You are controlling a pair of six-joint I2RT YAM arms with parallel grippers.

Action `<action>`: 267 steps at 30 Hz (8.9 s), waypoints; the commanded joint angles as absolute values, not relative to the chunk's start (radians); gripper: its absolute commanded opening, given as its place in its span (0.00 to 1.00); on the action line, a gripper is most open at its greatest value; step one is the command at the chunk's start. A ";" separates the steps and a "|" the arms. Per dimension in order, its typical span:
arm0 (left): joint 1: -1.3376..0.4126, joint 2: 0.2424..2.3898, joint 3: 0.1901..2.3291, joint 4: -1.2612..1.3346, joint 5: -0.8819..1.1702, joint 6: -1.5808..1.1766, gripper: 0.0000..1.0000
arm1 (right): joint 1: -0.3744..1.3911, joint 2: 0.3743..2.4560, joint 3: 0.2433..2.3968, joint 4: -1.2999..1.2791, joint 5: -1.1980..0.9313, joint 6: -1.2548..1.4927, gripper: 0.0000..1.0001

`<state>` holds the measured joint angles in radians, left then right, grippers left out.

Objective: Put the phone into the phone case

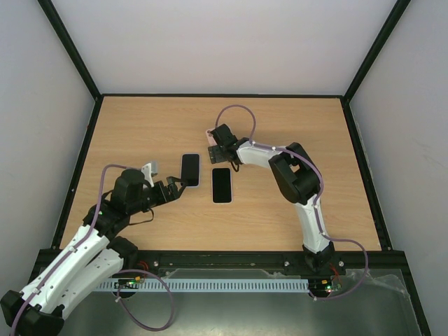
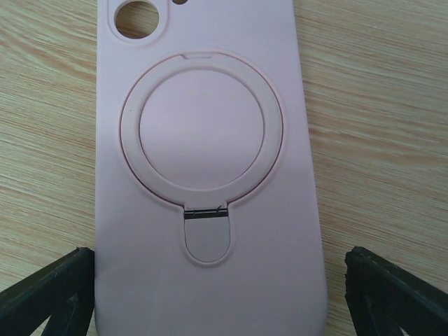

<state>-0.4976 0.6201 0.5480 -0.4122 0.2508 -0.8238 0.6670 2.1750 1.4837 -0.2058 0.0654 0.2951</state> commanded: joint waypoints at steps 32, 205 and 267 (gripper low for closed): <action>-0.491 0.562 0.475 -0.404 0.242 -0.911 1.00 | 0.668 1.826 1.186 -0.184 -0.065 0.454 0.72; -0.776 0.781 0.557 -0.497 -0.147 -0.927 1.00 | 0.097 1.208 0.424 -0.269 -0.319 0.984 0.97; -0.729 0.757 0.371 -0.417 -0.034 -0.998 0.99 | 0.559 1.815 1.004 -0.278 -0.164 0.653 0.94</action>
